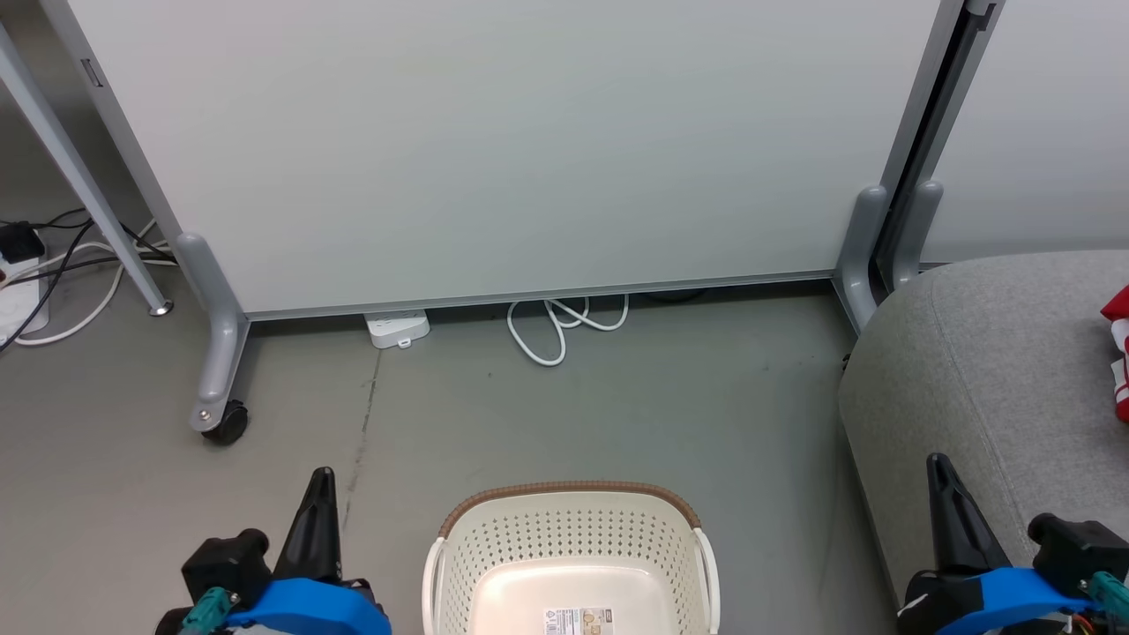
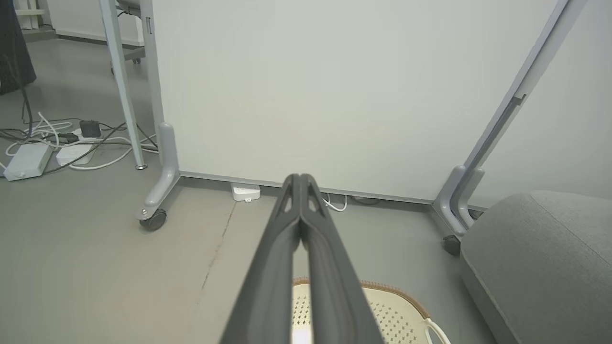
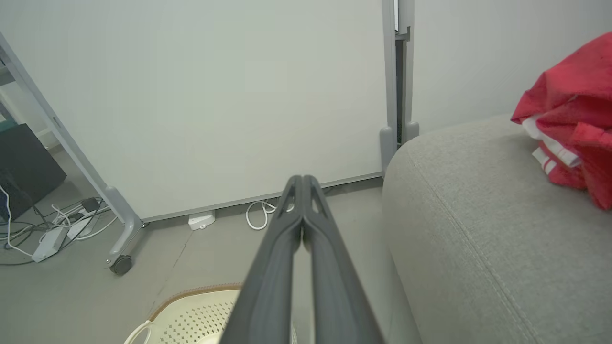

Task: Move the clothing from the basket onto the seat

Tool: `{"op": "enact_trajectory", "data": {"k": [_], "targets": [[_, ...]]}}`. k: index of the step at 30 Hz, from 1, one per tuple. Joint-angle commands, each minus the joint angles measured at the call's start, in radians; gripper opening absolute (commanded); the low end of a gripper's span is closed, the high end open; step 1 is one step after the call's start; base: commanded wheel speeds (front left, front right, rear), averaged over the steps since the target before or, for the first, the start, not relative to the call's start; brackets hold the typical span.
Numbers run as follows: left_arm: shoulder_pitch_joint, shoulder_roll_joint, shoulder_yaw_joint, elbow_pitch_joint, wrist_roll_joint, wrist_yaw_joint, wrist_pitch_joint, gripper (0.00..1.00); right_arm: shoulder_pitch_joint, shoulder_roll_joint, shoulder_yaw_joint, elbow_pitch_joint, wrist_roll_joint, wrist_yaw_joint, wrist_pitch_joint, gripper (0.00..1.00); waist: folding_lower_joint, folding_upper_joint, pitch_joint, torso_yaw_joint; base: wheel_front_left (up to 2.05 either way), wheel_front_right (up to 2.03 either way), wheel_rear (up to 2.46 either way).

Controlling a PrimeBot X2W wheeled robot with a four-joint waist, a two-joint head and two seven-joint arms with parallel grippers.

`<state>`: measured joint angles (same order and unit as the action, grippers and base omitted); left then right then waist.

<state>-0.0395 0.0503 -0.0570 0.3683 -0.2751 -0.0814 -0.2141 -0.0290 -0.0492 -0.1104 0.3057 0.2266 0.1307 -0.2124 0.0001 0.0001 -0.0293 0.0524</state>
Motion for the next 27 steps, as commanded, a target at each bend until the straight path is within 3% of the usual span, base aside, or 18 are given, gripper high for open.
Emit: {"op": "enact_trajectory", "data": {"k": [1, 27], "targets": [[-0.030, 0.001, 0.011, -0.023, -0.047, -0.005, 0.009, 0.00, -0.021, -0.004, -0.002, -0.019, 0.050, 0.000, 0.008, 0.00, 0.0000, -0.0001, 0.000, -0.001, 0.00, 0.00, 0.00], [-0.045, 0.000, 0.062, -0.062, -0.476, -0.020, 0.112, 0.00, -0.041, -0.003, 0.002, -0.040, 0.496, 0.000, 0.110, 0.00, 0.0000, -0.0001, 0.008, -0.012, 0.00, 0.00, 0.00]]}}
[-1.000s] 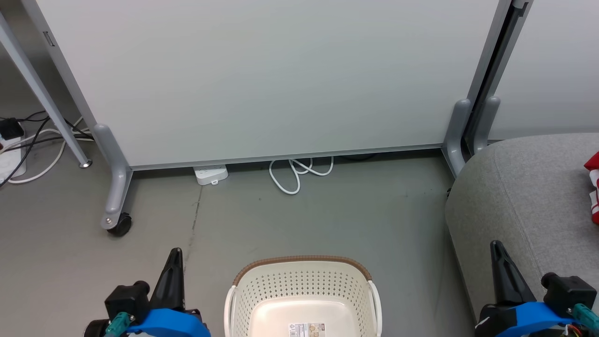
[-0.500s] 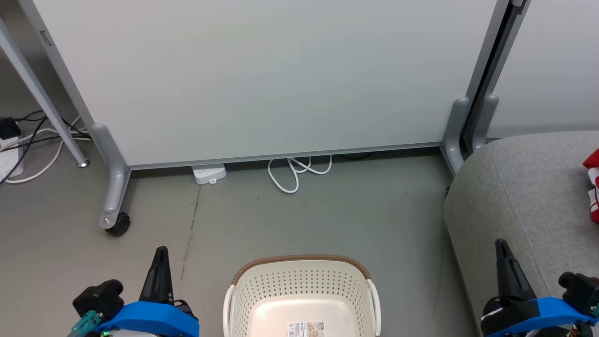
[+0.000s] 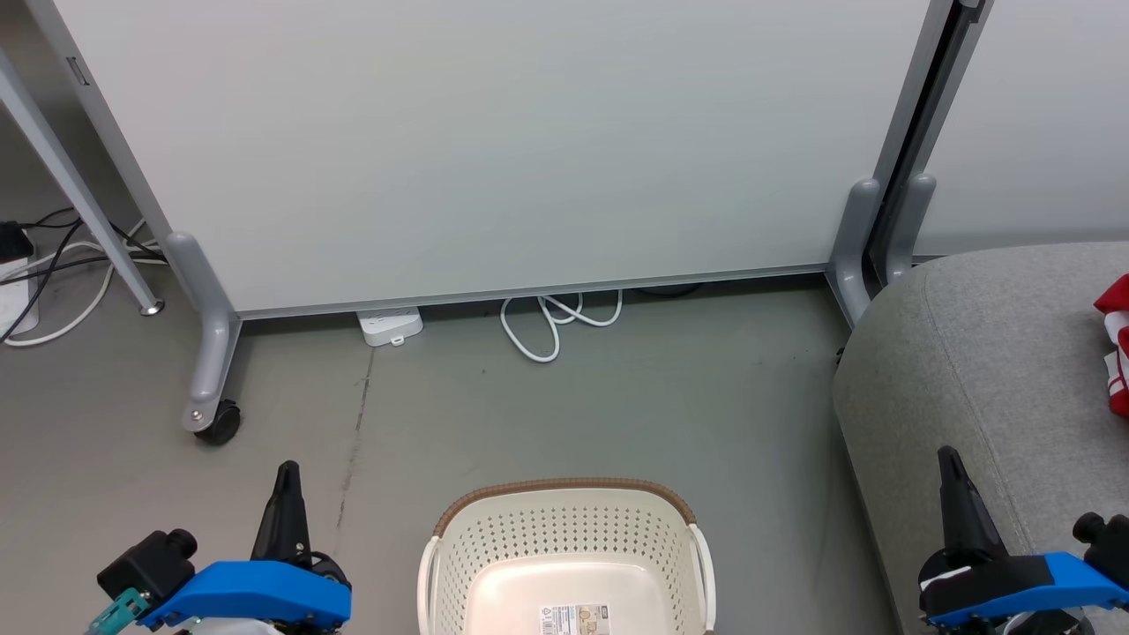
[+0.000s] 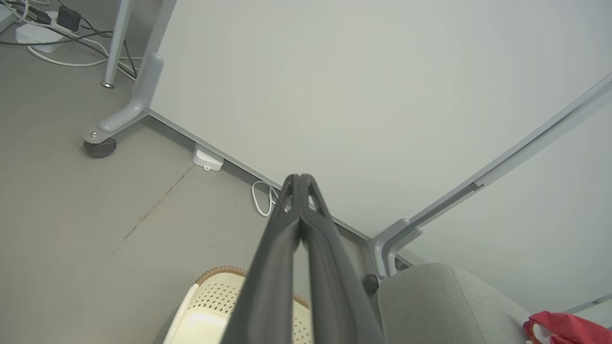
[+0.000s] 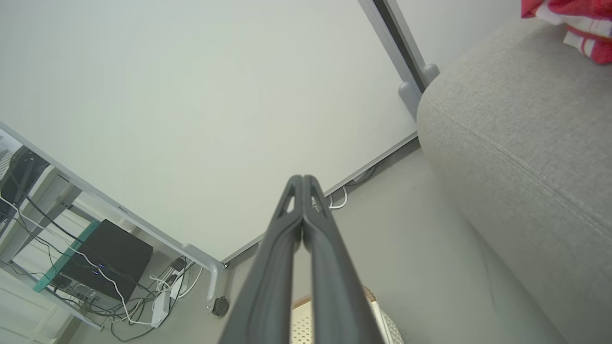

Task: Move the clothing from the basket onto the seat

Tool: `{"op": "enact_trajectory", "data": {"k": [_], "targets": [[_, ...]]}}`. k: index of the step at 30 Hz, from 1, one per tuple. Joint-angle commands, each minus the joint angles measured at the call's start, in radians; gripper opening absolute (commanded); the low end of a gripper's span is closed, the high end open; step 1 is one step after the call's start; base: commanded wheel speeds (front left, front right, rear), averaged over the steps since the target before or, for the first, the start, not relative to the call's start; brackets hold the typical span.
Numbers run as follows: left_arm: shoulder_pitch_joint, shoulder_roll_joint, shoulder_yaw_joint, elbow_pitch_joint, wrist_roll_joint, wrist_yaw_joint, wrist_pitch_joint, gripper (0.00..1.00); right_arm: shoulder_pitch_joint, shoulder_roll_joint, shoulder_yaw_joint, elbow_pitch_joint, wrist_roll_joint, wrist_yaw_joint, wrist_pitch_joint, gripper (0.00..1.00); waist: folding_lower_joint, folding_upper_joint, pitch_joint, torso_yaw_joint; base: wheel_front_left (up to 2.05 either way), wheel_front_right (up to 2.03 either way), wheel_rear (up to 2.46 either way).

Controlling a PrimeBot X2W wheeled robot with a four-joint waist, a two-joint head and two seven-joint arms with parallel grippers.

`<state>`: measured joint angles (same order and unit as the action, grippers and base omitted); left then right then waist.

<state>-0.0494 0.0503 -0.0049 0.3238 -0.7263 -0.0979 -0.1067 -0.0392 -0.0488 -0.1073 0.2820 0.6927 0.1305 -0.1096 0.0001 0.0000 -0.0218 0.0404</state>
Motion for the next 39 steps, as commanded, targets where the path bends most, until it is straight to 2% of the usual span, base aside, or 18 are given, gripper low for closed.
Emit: {"op": "enact_trajectory", "data": {"k": [1, 39], "targets": [[-0.035, 0.000, 0.012, -0.018, -0.039, -0.004, 0.008, 0.00, -0.032, -0.004, -0.002, -0.016, 0.044, 0.000, 0.011, 0.00, 0.0000, 0.0000, 0.000, -0.001, 0.00, 0.00, 0.00], [-0.052, 0.000, 0.069, -0.052, -0.474, -0.021, 0.118, 0.00, -0.054, -0.003, -0.005, -0.029, 0.493, 0.000, 0.121, 0.00, -0.0001, 0.0000, 0.011, -0.017, 0.00, 0.00, 0.00]]}}
